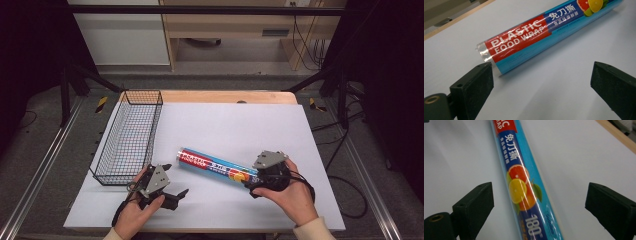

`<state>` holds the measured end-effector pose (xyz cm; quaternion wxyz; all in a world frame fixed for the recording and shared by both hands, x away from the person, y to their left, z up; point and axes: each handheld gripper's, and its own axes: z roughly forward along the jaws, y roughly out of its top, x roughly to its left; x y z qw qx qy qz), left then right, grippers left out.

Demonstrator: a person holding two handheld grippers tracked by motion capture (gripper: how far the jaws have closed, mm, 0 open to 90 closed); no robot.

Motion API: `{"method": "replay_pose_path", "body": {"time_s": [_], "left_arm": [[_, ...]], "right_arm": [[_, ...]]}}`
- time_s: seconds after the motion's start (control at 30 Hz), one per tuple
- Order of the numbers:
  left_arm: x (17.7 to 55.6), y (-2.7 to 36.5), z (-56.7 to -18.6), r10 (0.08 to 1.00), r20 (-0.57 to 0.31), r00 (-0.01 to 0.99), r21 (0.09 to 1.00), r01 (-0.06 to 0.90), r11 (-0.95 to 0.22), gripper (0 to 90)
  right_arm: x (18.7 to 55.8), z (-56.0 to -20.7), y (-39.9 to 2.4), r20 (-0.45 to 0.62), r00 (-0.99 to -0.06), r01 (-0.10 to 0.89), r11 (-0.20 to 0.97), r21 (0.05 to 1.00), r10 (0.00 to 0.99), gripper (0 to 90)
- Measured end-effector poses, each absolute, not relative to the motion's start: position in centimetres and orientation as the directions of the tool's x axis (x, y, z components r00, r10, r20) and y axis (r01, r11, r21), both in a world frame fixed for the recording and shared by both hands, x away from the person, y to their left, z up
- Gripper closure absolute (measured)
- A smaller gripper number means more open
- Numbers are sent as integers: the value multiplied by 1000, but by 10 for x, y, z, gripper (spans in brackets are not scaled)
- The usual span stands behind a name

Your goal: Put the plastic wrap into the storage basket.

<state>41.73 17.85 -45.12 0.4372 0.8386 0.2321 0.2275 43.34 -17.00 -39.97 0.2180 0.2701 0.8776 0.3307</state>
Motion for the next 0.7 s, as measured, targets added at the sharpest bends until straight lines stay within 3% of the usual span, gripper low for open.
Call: {"method": "replay_pose_path", "body": {"time_s": [0.33,0.7], "left_arm": [[418,177,-453,575,175,799,831,194,-522,46],[418,176,-454,560,169,811,825,195,-531,47]], "right_arm": [[475,-425,-140,-112,-841,360,701,616,530,97],[492,-450,-125,-72,-877,375,771,515,475,156]]}}
